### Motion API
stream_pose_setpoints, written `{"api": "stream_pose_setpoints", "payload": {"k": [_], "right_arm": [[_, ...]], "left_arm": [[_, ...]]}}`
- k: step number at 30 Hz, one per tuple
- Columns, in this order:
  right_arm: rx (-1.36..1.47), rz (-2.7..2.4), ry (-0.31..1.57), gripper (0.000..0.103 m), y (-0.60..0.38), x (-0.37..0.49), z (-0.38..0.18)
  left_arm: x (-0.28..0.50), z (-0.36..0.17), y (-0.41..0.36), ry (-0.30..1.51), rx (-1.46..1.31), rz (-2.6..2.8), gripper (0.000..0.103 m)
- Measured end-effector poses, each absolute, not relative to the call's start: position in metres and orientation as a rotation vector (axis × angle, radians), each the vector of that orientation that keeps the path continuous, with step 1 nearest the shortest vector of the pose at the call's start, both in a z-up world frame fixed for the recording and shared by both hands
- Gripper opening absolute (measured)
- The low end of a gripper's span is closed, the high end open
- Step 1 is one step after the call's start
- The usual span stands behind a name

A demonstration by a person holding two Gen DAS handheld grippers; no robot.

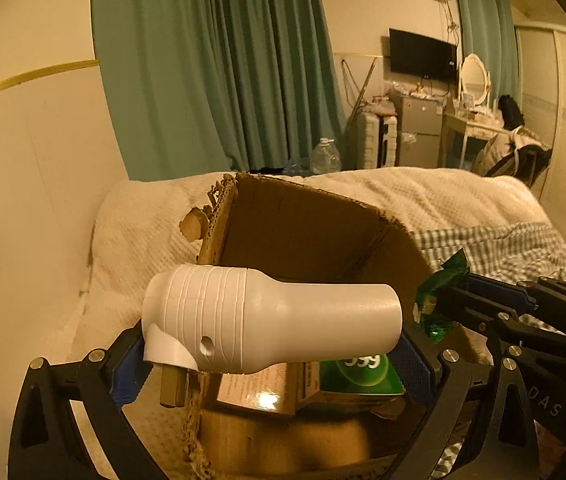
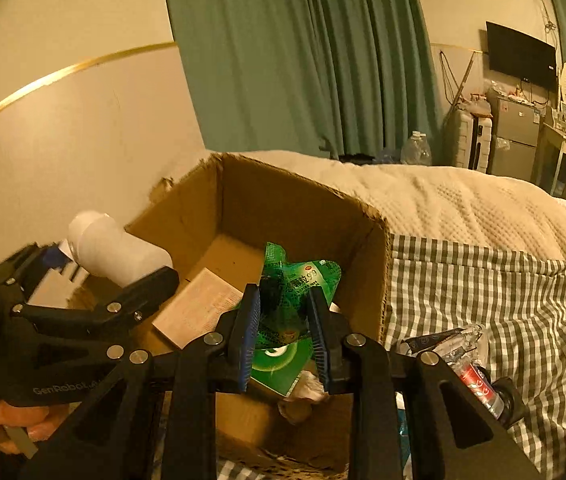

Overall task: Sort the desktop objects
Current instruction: 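Release the cylinder into the box with left tool while right tool drops the green packet in, then withdraw both tools from the box back over the pile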

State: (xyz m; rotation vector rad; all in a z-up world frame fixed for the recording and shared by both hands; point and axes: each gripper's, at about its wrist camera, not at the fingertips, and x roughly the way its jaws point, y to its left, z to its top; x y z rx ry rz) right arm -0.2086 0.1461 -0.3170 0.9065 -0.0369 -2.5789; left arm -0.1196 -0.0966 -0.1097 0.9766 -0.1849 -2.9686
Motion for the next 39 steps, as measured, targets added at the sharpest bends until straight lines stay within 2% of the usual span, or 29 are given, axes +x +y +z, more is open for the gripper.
{"api": "stream_pose_setpoints", "payload": {"k": [3, 7, 10, 15, 18, 21, 35, 39], "right_arm": [[0.946, -2.582, -0.031, 0.028, 0.146, -0.216, -0.321], [0.966, -2.617, -0.1, 0.056, 0.159, -0.222, -0.322], [0.929, -2.603, -0.153, 0.068, 0.166, -0.218, -0.317], [0.868, -2.641, -0.07, 0.073, 0.161, -0.205, -0.3], [0.823, -2.663, -0.016, 0.08, 0.161, -0.197, -0.287], [0.797, -2.678, -0.006, 0.081, 0.166, -0.193, -0.277], [0.666, -2.775, -0.098, 0.083, 0.228, -0.161, -0.232], [0.603, -2.806, -0.109, 0.089, 0.247, -0.146, -0.219]], "left_arm": [[-0.126, -0.11, -0.097, -0.195, 1.002, -2.944, 0.102], [-0.132, -0.105, -0.102, -0.155, 1.029, -2.942, 0.103], [-0.131, -0.098, -0.103, -0.153, 1.003, -2.948, 0.103], [-0.127, -0.088, -0.095, -0.214, 0.934, -2.959, 0.103], [-0.124, -0.079, -0.092, -0.225, 0.905, -2.976, 0.103], [-0.119, -0.067, -0.089, -0.229, 0.859, -2.996, 0.103], [-0.087, -0.01, -0.06, -0.16, 0.623, -3.053, 0.103], [-0.075, 0.003, -0.048, -0.123, 0.564, -3.075, 0.103]]}}
